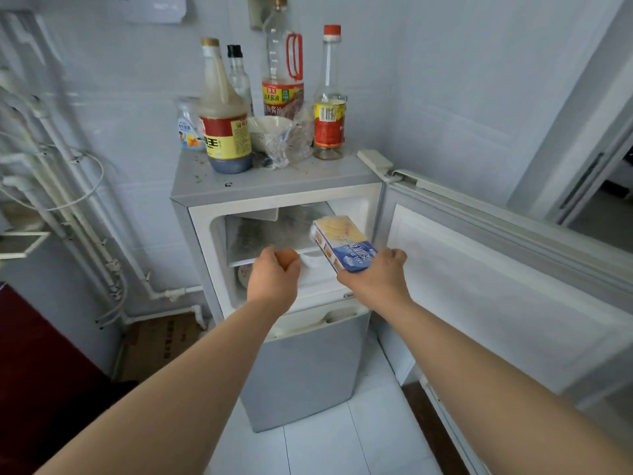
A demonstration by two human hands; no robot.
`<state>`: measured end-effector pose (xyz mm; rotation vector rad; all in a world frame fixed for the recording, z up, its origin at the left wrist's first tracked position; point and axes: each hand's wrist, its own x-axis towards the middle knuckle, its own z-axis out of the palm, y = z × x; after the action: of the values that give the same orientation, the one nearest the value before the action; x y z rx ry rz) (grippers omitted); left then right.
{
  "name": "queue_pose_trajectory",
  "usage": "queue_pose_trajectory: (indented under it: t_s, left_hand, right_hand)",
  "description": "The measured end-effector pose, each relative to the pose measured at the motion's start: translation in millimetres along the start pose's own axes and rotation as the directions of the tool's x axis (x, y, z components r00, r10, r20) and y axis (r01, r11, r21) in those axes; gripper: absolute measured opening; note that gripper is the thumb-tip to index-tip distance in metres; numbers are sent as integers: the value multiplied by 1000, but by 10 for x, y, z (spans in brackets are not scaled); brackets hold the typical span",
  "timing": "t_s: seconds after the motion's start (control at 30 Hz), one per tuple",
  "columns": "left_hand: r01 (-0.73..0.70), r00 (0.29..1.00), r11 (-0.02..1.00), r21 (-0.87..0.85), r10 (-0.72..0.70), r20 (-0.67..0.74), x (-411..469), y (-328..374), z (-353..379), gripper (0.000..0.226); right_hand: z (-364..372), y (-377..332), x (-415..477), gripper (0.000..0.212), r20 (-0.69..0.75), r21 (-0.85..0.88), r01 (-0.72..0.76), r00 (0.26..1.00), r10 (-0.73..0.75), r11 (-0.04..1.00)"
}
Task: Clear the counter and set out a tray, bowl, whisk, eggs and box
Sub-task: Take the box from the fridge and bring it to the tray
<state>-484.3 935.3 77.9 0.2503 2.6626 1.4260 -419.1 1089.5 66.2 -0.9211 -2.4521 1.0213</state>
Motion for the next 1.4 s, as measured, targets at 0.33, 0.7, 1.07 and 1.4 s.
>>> queue_pose_trajectory:
  t_s: [0.33, 0.7, 1.07, 1.4]
  left_hand:
    - [-138, 990, 988, -74, 140, 29, -508, 564, -100, 14]
    - [-141, 990, 987, -79, 143, 10, -829, 1307, 459, 30]
    - [-93, 994, 994, -54, 90, -54, -1143, 1562, 887, 36]
    - [-117, 979, 991, -59, 105, -174, -1412, 1459, 698, 13]
  right_hand:
    - [-888, -65, -164, 75, -98, 27, 24, 995, -21, 999]
    - [-1963, 396, 167, 75, -164, -211, -6, 986, -29, 977]
    - [-2293, 813, 291, 78, -33, -411, 50, 997, -69, 910]
    - [-2307, 595, -10, 72, 119, -250, 156, 984, -129, 956]
